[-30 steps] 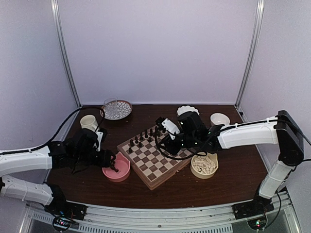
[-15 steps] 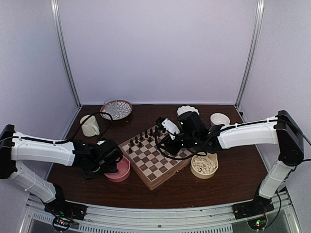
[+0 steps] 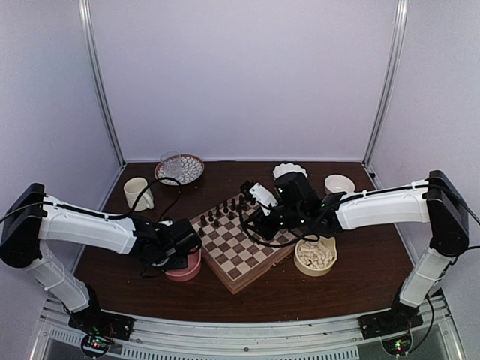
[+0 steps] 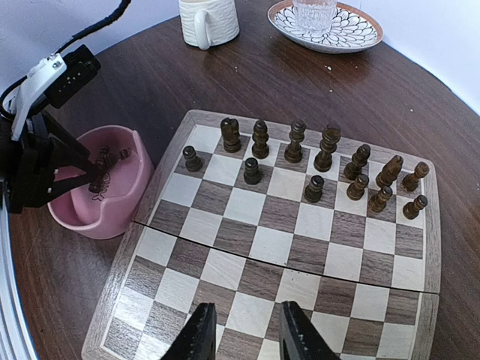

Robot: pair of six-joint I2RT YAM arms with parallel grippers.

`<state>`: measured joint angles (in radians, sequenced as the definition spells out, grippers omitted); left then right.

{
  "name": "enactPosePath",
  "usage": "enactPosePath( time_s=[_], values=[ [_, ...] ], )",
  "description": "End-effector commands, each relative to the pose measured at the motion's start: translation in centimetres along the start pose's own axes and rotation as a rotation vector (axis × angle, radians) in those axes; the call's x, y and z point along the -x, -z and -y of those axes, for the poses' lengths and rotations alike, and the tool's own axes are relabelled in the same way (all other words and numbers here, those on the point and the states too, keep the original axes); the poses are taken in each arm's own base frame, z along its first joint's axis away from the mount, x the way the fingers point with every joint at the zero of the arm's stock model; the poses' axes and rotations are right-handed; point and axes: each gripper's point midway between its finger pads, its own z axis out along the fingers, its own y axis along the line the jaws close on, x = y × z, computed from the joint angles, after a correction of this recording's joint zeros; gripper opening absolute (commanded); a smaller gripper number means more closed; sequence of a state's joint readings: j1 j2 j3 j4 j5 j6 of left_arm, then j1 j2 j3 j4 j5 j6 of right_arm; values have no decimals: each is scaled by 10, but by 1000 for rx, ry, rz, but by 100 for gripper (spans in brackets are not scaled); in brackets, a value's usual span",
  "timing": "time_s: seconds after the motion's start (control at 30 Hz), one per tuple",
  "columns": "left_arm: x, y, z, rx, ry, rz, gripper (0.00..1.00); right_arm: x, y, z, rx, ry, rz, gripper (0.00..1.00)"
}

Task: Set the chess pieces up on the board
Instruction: Pick up the chess pile from the storage box.

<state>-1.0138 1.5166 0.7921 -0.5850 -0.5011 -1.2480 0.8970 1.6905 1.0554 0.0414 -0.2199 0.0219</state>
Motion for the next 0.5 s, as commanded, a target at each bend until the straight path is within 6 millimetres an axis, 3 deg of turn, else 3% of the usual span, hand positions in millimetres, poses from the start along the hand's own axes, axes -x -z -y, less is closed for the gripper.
enactPosePath(
  time_s=[0.0, 0.3, 0.4, 0.47],
  values=[
    [2, -4, 14, -20, 32, 1, 30, 10, 7, -2, 1, 13, 31, 31],
    [-11, -21, 18, 5, 54, -36, 25, 10, 7, -3, 5, 14, 30, 31],
    [-9, -20, 15, 12, 54, -24, 10, 10, 7, -3, 6, 14, 32, 31],
    [-4, -15, 11, 19, 53, -7, 7, 11, 8, -3, 6, 14, 33, 31]
  ],
)
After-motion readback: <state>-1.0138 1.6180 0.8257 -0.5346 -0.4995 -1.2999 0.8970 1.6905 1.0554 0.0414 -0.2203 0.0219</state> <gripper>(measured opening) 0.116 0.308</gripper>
